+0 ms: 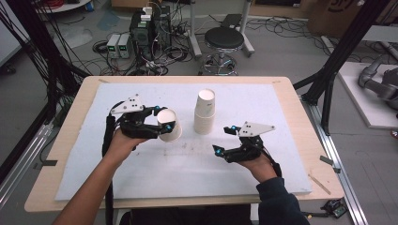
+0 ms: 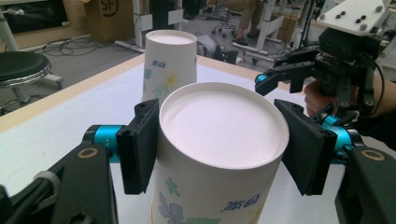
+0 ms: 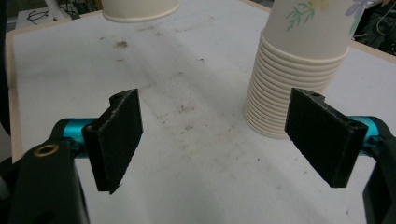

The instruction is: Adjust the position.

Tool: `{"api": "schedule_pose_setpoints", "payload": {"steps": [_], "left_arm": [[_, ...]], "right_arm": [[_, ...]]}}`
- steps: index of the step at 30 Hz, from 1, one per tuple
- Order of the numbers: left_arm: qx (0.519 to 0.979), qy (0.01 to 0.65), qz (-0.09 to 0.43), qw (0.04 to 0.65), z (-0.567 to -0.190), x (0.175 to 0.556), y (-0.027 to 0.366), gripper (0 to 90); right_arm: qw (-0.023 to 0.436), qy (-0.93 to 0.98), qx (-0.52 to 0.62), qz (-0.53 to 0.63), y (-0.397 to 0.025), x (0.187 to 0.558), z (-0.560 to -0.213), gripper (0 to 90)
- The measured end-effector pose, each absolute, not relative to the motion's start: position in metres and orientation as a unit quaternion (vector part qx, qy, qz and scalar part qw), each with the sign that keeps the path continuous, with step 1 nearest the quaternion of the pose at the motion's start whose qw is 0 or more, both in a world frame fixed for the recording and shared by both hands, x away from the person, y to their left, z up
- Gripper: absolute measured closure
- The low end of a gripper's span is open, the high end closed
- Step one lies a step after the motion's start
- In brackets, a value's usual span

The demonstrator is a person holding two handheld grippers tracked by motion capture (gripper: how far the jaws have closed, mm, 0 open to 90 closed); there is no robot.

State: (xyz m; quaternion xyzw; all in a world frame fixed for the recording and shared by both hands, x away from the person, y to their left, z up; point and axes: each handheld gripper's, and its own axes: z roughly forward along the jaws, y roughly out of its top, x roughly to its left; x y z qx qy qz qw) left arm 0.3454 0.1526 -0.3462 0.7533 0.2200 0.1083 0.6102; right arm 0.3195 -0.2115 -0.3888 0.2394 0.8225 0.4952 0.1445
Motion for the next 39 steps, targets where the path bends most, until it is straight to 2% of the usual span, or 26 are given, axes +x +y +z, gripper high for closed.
{"api": "schedule_pose_setpoints", "payload": {"steps": [16,23,39], "left_arm": [[0.762,0.195,0.069,0.613,-0.366,0.335,0.134,34.6],[0.767,0.179,0.059,0.613,-0.369,0.327,0.123,34.7],[0.770,0.154,0.027,0.619,-0.374,0.321,0.110,34.8]], "right_arm": [[0.099,0.829,0.200,0.513,-0.192,0.313,-0.397,19.3],[0.097,0.823,0.183,0.529,-0.187,0.309,-0.398,19.4],[0.058,0.826,0.155,0.539,-0.168,0.310,-0.400,19.4]]}}
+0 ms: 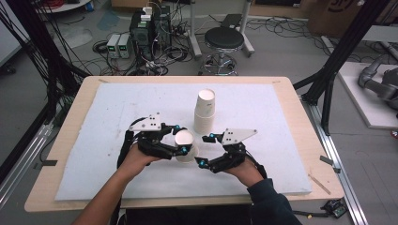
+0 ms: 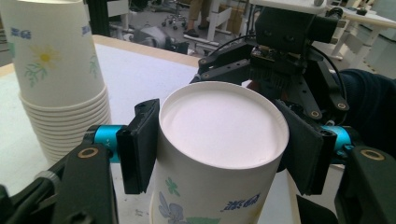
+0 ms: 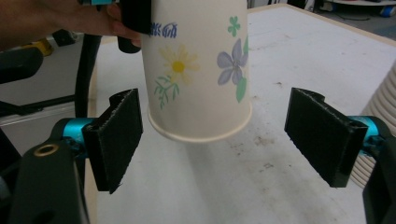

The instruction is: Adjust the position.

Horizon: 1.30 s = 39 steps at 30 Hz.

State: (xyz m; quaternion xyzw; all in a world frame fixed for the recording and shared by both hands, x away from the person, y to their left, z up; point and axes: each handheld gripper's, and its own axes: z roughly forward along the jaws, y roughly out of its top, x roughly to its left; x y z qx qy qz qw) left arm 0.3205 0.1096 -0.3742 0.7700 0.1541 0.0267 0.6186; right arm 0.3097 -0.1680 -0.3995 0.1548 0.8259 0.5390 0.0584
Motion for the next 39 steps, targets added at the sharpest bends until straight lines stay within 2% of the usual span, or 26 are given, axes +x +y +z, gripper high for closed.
{"api": "schedule_pose_setpoints", "payload": {"steps": [23,25,32,34,35,39], "left_arm": [[0.755,0.132,-0.017,0.642,-0.374,0.318,0.094,35.0],[0.752,0.135,-0.019,0.645,-0.374,0.319,0.094,35.0],[0.760,0.128,-0.010,0.637,-0.374,0.318,0.095,34.7],[0.764,0.132,0.004,0.632,-0.374,0.317,0.095,32.0],[0.769,0.139,0.010,0.624,-0.373,0.317,0.095,15.7],[0.783,0.145,0.019,0.605,-0.370,0.318,0.101,14.9]], "right_arm": [[0.028,0.824,0.135,0.550,-0.151,0.310,-0.407,20.2],[0.024,0.822,0.133,0.552,-0.152,0.310,-0.407,25.1],[0.025,0.827,0.120,0.548,-0.153,0.311,-0.407,33.3],[0.024,0.829,0.121,0.546,-0.153,0.311,-0.407,33.7],[0.019,0.834,0.120,0.539,-0.153,0.311,-0.408,34.3],[0.022,0.845,0.119,0.521,-0.153,0.311,-0.408,34.7]]}}
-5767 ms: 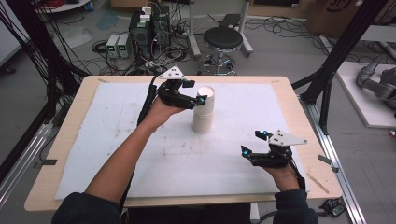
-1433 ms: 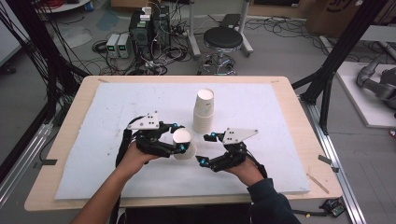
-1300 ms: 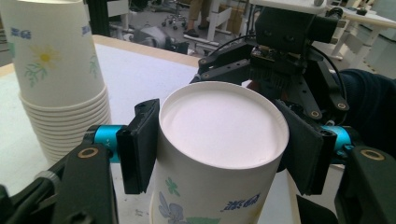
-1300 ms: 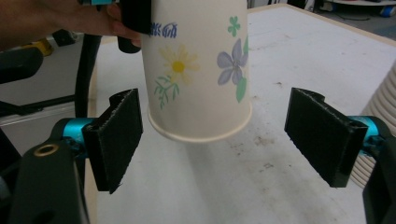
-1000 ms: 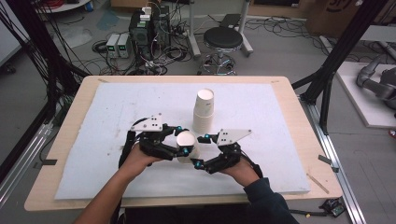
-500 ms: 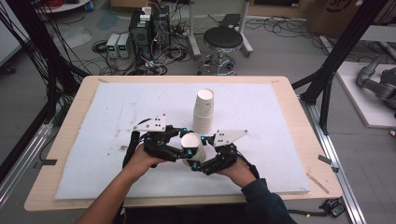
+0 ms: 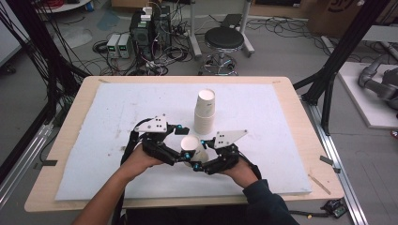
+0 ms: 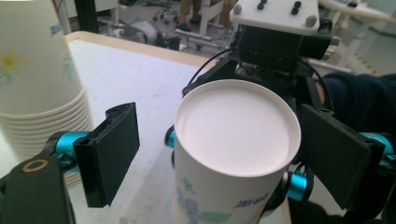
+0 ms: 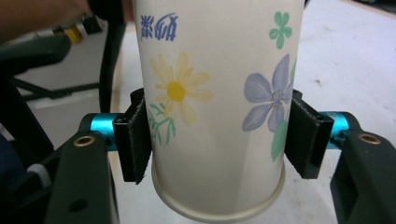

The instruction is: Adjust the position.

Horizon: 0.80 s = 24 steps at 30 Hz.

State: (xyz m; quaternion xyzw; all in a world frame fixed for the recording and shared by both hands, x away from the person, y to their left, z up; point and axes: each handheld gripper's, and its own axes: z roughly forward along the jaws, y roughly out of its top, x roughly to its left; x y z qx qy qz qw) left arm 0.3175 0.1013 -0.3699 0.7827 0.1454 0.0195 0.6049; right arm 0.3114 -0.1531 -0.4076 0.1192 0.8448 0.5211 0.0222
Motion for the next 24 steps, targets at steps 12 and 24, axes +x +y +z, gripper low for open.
{"api": "schedule_pose_setpoints", "payload": {"steps": [12,24], "left_arm": [[0.820,0.126,0.024,0.558,-0.368,0.316,0.115,14.9],[0.849,0.110,0.021,0.516,-0.371,0.315,0.108,15.0]], "right_arm": [[0.028,0.896,0.093,0.433,-0.149,0.319,-0.396,34.7],[0.030,0.940,0.051,0.337,-0.139,0.323,-0.384,34.6]]}}
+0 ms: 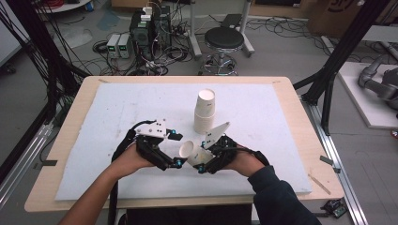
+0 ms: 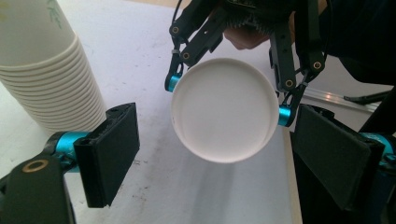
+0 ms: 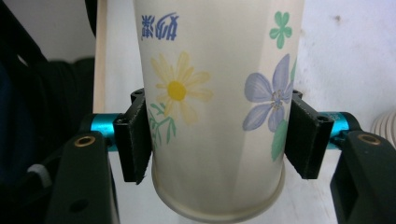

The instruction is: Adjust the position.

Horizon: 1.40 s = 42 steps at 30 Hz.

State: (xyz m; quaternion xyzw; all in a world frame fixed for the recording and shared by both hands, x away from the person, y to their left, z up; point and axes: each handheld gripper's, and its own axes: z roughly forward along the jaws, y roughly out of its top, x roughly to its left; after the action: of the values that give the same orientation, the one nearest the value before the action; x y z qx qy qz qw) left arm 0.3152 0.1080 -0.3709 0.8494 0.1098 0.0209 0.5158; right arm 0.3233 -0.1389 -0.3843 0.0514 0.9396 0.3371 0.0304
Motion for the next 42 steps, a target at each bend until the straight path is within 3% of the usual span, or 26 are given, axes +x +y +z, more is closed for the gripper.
{"api": "schedule_pose_setpoints", "payload": {"steps": [13,25,30,33,34,35,42], "left_arm": [[0.868,0.092,-0.003,0.488,-0.378,0.317,0.091,16.9],[0.880,0.069,-0.030,0.469,-0.384,0.318,0.085,34.1],[0.886,0.063,-0.025,0.459,-0.386,0.317,0.083,36.8],[0.883,0.062,-0.020,0.464,-0.385,0.317,0.085,37.1],[0.880,0.065,-0.018,0.471,-0.384,0.317,0.087,37.1],[0.874,0.070,-0.017,0.481,-0.384,0.317,0.089,37.2],[0.838,0.098,-0.006,0.537,-0.382,0.316,0.111,37.1]], "right_arm": [[0.031,0.953,0.029,0.301,-0.129,0.317,-0.383,34.5],[0.027,0.962,0.020,0.272,-0.124,0.315,-0.386,34.5],[0.030,0.966,0.011,0.258,-0.123,0.314,-0.387,34.9],[0.038,0.965,0.008,0.259,-0.124,0.313,-0.386,32.1],[0.039,0.964,0.009,0.263,-0.125,0.313,-0.386,28.9],[0.048,0.955,0.014,0.291,-0.129,0.312,-0.384,20.3],[0.054,0.918,0.068,0.387,-0.158,0.312,-0.380,19.1]]}}
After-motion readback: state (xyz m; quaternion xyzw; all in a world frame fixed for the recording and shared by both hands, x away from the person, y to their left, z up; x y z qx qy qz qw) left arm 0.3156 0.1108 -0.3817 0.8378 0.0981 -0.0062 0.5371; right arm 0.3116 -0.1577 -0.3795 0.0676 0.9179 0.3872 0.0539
